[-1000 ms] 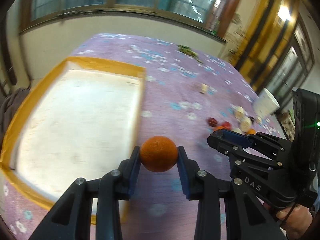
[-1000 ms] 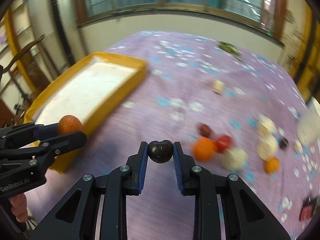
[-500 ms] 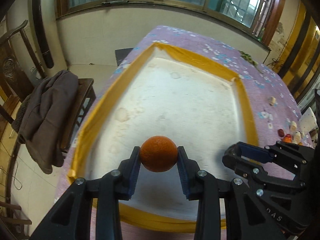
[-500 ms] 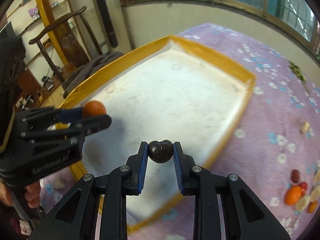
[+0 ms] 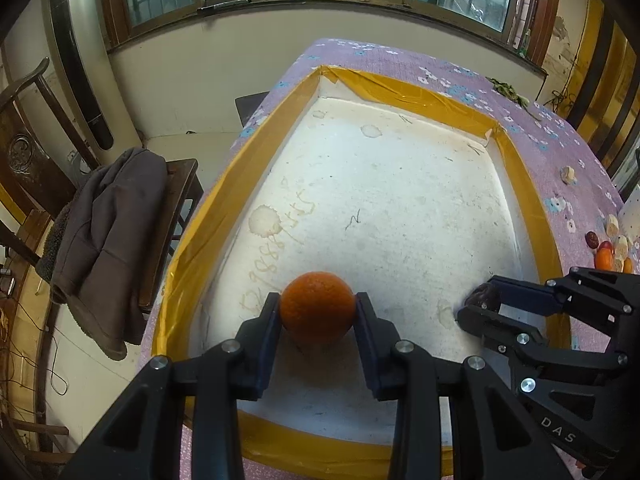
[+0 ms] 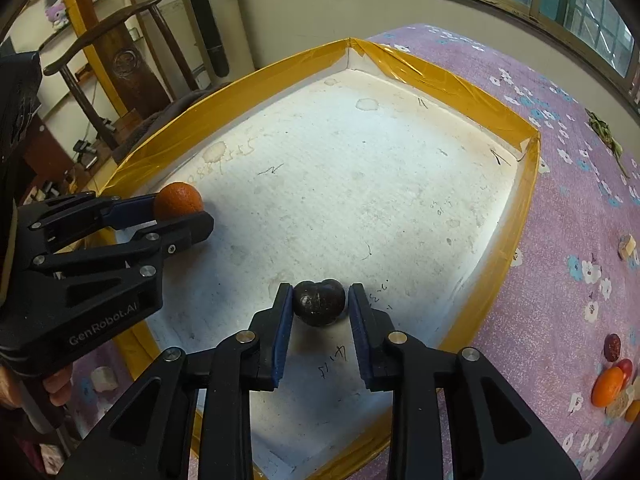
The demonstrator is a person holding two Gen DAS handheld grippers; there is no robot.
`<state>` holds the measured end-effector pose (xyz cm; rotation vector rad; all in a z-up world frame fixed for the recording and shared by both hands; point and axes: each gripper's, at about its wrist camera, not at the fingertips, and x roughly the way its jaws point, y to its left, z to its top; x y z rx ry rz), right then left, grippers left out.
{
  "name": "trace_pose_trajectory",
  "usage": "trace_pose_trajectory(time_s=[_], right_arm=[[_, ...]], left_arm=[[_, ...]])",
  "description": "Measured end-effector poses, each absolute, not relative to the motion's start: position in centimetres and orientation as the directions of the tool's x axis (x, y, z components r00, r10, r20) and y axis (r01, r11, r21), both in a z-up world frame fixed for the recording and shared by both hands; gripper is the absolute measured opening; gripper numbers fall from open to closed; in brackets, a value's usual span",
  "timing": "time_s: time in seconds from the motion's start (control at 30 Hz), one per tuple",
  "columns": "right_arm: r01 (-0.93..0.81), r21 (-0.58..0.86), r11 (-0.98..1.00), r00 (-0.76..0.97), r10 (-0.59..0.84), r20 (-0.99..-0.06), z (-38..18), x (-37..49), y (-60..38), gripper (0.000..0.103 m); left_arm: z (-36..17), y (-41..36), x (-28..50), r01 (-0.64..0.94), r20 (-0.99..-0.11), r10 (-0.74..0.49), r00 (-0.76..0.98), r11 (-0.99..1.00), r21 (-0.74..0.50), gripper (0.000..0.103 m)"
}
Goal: Organize fruits
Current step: 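Carry the plum and orange to the yellow tray and release both, then move both tools back toward the fruits on the table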
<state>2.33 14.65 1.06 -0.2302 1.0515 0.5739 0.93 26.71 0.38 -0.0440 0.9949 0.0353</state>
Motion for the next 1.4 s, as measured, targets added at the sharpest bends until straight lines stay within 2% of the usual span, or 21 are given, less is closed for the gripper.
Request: trace_pose_trajectory(time_s=[0.1,0.17,0.23,0.4,0.57,0.63,0.73,1.07,1.4], right_arm=[[-0.548,0.081,0.833,0.373,0.329,-0.867,1.2,2.0,14.5,0.032],[-0.546,0.075,0.835,0.378,0.325,-0.867,1.3,1.9,14.2,0.032],[-0.547,0.069,0.834,0.388,0.325,-0.862,1.6,1.5,13.9,0.032],[-0.547,0.043,0.836,0.431,0.326,-0.841,3.3,0.2,12.5,0.035],[-0.517,0.057,0.854,0.466,0.337,-0.818,4.5,-0.8,10.2,0.039],[-0.489,0.047,0.871,0.496,0.322,-0.806,4.9,-1.2,9.0,0.051],[-0.446,0.043,0.894,0.541,0.307,-0.783,5.4,-1.7,6.6,0.062],[-0.315,0.051,0.948,0.586,0.237,-0.775,5.5,-3.2,-1.5,0.064],[-0.107,0.086,0.991,0.591,0.133,-0.796,4.0,-4.4,-11.9,0.064]], left_arm=[[0.6,26.8,0.7,-0.053,-0.839,0.015,0.545,0.998,-0.016,0.04],[1.0,26.8,0.4,-0.06,-0.833,0.024,0.552,0.998,-0.011,0.045],[1.4,27.0,-0.1,-0.084,-0.82,0.059,0.569,0.996,0.014,0.063],[2.3,27.7,-1.3,-0.115,-0.806,0.072,0.587,0.993,0.005,0.065],[3.1,26.9,-2.3,-0.134,-0.786,0.074,0.613,0.991,-0.012,0.075],[3.5,25.9,-2.6,-0.124,-0.776,0.058,0.629,0.992,-0.026,0.079],[3.9,24.0,-2.9,-0.098,-0.758,0.03,0.652,0.994,-0.045,0.083],[4.3,16.0,-2.4,0.029,-0.765,-0.035,0.643,0.999,-0.022,0.084],[3.6,7.5,-2.9,0.187,-0.795,-0.136,0.591,0.982,-0.029,0.084]])
